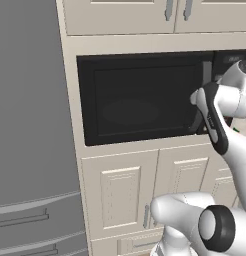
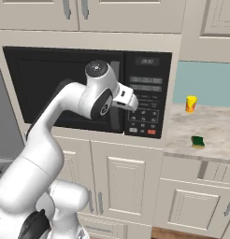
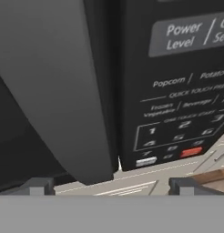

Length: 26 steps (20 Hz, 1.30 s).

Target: Place the sponge inside the microwave to prepare for sanitizing.

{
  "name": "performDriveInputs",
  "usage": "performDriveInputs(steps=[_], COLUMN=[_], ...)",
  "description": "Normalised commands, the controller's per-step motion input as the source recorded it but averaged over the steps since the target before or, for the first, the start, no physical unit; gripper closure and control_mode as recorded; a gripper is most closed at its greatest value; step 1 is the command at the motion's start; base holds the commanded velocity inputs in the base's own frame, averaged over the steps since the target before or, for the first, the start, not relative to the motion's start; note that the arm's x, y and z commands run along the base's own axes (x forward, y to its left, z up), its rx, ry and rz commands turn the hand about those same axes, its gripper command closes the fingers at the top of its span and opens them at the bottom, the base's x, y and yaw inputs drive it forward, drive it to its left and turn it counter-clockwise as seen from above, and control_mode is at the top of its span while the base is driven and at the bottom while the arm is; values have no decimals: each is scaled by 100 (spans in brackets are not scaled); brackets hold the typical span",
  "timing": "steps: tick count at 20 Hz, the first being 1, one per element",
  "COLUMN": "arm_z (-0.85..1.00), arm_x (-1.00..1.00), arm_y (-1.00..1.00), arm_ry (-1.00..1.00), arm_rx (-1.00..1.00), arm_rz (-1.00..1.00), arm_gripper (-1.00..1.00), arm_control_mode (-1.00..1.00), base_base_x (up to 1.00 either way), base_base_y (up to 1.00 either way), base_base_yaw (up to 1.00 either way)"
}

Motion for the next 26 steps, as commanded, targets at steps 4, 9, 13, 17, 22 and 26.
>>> performDriveInputs(steps=[4,9,13,17,22,26], arm_z=[-2,0,-8,-11,-6,-22], arm_x=[7,19,37,24,5,14], arm_y=[12,4,0,0,0,0], arm_ry=[0,0,-2,-2,0,-3], arm_rx=[0,0,0,0,0,0], arm_rz=[0,0,0,0,1,5], arm_gripper=[-100,-100,-100,-100,-100,100], arm_control_mode=[-100,-100,-100,-100,-100,-100], base_base_x=[0,0,0,0,0,0], base_base_y=[0,0,0,0,0,0], base_base_yaw=[0,0,0,0,0,0])
